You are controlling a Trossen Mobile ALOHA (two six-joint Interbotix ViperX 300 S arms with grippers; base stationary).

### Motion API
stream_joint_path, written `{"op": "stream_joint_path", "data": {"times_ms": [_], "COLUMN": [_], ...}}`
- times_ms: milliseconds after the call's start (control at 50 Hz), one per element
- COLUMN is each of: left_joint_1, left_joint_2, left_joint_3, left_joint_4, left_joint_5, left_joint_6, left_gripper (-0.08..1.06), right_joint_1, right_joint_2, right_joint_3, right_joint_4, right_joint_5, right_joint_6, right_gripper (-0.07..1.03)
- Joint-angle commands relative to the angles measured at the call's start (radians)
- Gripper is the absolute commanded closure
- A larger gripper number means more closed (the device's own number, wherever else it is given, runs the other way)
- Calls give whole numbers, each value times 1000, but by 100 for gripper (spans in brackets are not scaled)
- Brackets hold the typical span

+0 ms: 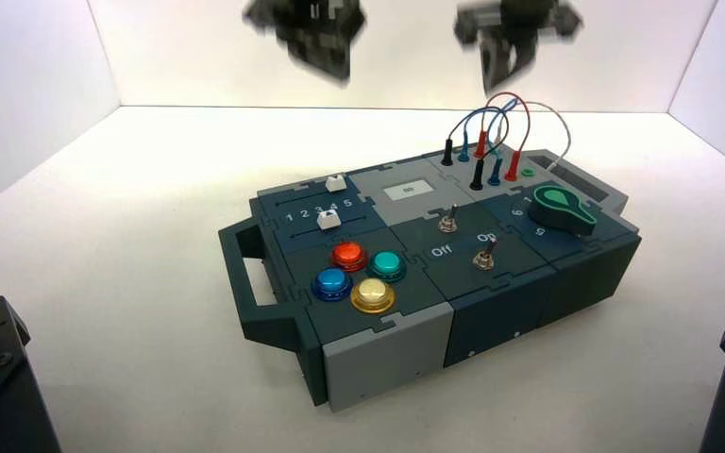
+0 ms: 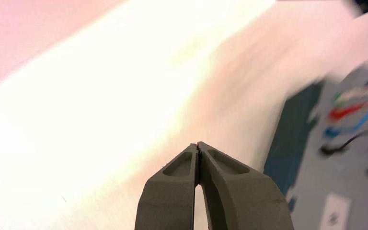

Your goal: Move the box closer.

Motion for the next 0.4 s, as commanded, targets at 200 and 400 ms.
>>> {"op": "stream_joint_path", "data": {"times_ms": [200, 400], "left_joint_1": [-8, -8], "left_joint_2": [-259, -334], "left_joint_3": [-46, -3], "left_joint_4": [-2, -3], "left_joint_5": [103, 97], "left_joint_6": [-32, -38], "left_gripper": [101, 101], "right_joint_1": [130, 202], "right_joint_2": [-183, -221], "right_joint_3": [-51, -18], "right_joint_4": [-6, 0], "right_joint_5": [44, 58], "right_joint_6": [-23, -18], "right_gripper": [99, 99]}}
